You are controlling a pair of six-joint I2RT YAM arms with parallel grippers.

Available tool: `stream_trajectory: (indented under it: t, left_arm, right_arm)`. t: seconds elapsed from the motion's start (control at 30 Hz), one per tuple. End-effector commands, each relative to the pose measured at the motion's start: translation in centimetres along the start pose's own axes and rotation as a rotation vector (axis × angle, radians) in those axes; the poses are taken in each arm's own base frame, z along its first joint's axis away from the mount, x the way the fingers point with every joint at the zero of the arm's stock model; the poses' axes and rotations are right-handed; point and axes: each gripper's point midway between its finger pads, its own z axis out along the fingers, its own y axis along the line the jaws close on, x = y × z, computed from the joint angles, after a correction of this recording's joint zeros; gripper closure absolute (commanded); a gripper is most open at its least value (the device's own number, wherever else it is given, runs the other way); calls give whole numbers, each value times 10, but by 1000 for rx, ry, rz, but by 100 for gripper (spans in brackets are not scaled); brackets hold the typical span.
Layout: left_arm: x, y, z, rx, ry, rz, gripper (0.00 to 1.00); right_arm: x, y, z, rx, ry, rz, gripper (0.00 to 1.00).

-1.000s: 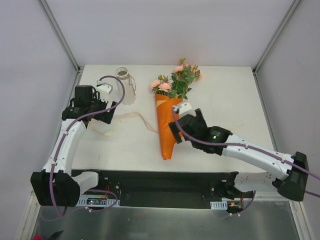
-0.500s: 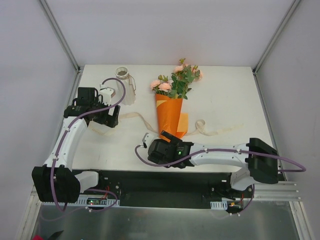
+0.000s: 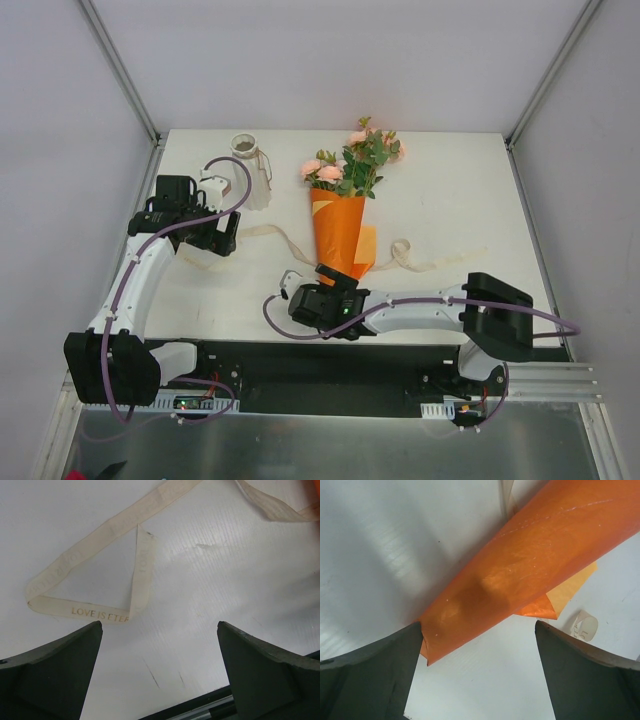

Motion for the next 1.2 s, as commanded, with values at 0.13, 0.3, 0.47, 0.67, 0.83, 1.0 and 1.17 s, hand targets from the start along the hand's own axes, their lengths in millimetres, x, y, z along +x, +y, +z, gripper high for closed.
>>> stream_trajectory:
  t: [0.13,0.3,0.47,0.67,0.83,1.0,1.17]
  left_arm:
    - [6,4,-3,-12,16,16,1]
    - [7,3,-3,-7,16,16,1]
    - [5,3,-6,-13,4,26,1]
    - [-1,5,-11,-25,-17,42,1]
    - [-5,4,-13,-23,-25,44,1]
    - [-7,3,-13,-16,-33,53,1]
    - [-9,3,-12,-9,-32,53,1]
  right_arm:
    - [2,-22,7,182,-17,-15,1]
    - [-23,-40,-15,257,-118,40,1]
    - [-43,-65,-43,352,-214,112,3]
    - [-29,-85,-62,421,-242,182,3]
    - [-13,-98,-72,496,-229,289,4]
    - [37,-130,-107,627,-238,541,2]
    - [55,-129,-117,638,-238,612,0]
